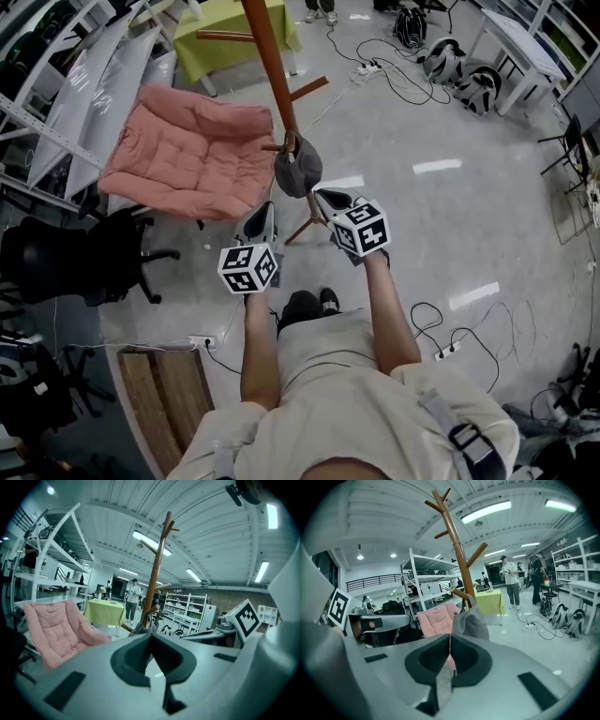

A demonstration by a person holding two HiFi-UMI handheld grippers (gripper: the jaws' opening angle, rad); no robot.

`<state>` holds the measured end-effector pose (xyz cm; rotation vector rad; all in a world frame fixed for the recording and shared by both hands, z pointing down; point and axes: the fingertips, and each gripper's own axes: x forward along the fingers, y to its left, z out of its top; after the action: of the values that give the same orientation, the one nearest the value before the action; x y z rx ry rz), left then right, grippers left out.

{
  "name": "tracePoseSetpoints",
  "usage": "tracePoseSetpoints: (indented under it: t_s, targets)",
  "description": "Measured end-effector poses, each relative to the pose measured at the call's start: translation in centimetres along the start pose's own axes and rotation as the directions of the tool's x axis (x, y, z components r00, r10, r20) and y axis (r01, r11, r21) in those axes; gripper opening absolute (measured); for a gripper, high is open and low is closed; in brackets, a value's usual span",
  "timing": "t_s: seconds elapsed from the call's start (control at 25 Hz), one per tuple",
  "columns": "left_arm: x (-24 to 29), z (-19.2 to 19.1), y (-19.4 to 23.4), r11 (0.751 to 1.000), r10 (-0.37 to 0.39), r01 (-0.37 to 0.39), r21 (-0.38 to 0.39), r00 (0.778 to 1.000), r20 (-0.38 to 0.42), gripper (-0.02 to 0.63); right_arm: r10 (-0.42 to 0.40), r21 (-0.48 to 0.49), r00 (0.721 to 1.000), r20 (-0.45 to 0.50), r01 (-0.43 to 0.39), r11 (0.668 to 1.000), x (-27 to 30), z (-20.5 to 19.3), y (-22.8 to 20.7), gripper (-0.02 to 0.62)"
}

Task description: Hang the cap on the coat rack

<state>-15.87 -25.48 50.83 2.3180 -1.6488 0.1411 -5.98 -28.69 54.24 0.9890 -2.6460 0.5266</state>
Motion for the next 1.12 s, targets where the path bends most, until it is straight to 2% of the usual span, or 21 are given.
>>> tracePoseSetpoints:
  t_s: [0.32, 0.8, 1.12]
  targets:
    - [0.0, 0.0, 1.2, 1.000, 0.024, -0.024, -0.010, 1.000, -0.007, 0.008, 0.000, 0.014, 1.000, -0.017, 0.000, 1.000, -0.4, -0.7, -1.2, 0.006]
    - [0.8, 0.5, 0.1, 1.000, 0.008, -0.007, 0.027, 1.000, -0.023, 0.008, 0.007, 0.034, 1.000, -0.001, -0.007, 0.999, -1.0, -0.2, -2.2, 0.006]
    - [0.3, -0.2, 0.2, 0.999, 0.024, -0.023, 0.032, 0.999, -0.028, 0.007, 0.032, 0.008, 0.999, -0.008, -0.032, 0.999, -0.7, -0.3, -1.4, 0.006]
